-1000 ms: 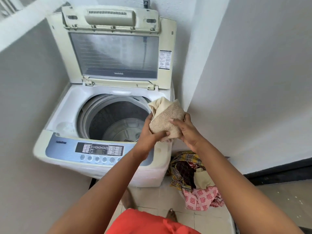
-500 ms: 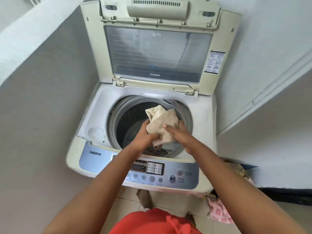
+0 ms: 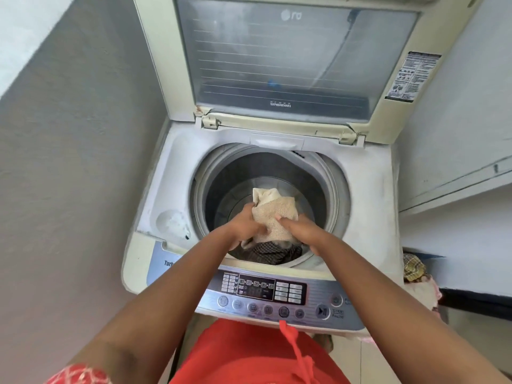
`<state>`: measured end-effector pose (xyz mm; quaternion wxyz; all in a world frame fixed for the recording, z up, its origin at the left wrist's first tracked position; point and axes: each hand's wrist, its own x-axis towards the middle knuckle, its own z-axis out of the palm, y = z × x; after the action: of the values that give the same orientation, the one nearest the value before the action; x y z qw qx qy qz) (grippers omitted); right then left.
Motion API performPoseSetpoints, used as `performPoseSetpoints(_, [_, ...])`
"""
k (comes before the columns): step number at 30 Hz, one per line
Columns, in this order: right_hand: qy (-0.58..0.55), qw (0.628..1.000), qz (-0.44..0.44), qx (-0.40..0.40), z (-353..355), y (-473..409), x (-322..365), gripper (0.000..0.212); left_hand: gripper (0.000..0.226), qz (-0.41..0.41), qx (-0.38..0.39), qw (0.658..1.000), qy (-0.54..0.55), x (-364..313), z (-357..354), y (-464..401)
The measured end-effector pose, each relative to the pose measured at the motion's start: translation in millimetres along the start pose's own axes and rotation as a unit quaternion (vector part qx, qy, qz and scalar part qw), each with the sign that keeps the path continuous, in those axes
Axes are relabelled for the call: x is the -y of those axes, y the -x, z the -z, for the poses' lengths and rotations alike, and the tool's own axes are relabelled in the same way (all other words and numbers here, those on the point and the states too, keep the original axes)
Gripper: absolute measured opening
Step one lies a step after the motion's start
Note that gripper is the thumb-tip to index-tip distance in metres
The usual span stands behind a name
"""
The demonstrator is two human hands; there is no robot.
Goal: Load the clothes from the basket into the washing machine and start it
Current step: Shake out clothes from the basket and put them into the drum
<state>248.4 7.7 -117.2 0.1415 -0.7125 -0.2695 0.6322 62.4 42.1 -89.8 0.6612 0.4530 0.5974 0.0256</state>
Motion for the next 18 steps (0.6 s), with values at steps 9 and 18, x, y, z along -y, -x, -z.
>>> performPoseSetpoints(9, [0.186, 0.982, 0.015, -0.037, 1.2, 14.0, 7.4, 0.052, 0.056, 0.042, -0.099, 0.993, -0.046, -7.4, -7.7, -14.7])
performPoseSetpoints(18, [0.272, 0.919, 0.242, -0.155, 42.3, 67.8, 6.0, 0.019, 0.021, -0.085, -0.108, 0.990, 0.003, -45.7, -56.6, 11.4])
